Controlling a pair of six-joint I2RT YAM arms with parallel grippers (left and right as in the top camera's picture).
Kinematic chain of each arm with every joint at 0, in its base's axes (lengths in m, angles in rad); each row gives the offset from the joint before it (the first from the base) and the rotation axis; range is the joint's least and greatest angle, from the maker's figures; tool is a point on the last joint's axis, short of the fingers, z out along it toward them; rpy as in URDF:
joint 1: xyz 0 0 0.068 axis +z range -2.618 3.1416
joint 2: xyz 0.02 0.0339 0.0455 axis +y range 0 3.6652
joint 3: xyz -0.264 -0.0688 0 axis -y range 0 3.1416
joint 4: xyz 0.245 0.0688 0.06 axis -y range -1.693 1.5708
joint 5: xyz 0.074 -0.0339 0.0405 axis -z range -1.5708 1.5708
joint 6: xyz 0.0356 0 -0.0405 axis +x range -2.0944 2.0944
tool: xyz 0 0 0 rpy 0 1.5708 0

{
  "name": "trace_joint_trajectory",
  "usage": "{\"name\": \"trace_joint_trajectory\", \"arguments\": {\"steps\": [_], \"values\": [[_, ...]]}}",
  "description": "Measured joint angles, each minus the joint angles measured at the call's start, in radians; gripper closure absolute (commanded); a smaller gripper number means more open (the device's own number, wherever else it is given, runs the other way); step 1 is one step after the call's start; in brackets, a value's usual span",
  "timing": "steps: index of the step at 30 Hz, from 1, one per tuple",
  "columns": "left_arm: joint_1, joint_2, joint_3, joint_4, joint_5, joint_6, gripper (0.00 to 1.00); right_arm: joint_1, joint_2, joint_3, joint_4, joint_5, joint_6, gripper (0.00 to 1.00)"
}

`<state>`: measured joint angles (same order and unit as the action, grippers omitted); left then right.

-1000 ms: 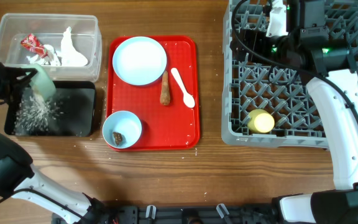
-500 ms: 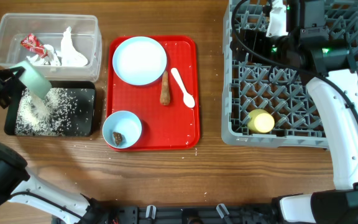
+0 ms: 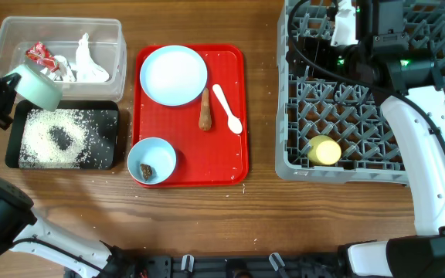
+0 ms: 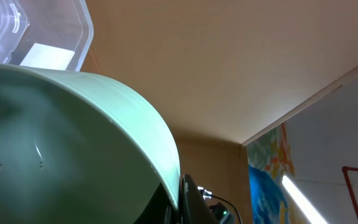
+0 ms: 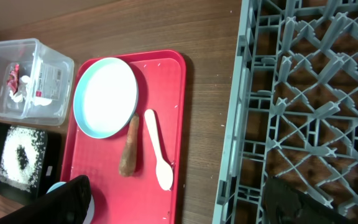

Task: Sort waste into correct bins and load items into the dishwasher rack
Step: 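Return the empty green bowl to the red tray with the left gripper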

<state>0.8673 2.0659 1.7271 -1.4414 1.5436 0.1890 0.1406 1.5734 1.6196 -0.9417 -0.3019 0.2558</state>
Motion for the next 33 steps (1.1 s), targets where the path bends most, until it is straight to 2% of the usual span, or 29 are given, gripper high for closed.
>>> {"name": "trace_joint_trajectory", "arguments": {"steps": [8,12,16,22,26,33], "values": [[-0.025,-0.007,0.0,-0.092,-0.001,0.05,0.96,0.0,0.0,0.0,0.002,0.0,0.0,0.1],[-0.105,-0.1,0.0,-0.076,-0.079,0.084,0.96,0.0,0.0,0.0,0.005,0.0,0.0,0.1],[-0.281,-0.221,0.0,0.027,-0.267,0.095,0.96,0.0,0.0,0.0,0.008,0.0,0.0,0.1],[-0.571,-0.242,0.0,0.129,-0.448,0.098,0.96,0.0,0.0,0.0,0.0,0.0,0.0,0.1],[-0.739,-0.242,0.0,0.173,-0.662,0.081,0.96,0.0,0.0,0.0,0.0,0.0,0.0,0.1],[-1.095,-0.2,0.0,0.331,-1.24,-0.046,0.96,0.0,0.0,0.0,0.0,0.0,0.0,0.1]]}}
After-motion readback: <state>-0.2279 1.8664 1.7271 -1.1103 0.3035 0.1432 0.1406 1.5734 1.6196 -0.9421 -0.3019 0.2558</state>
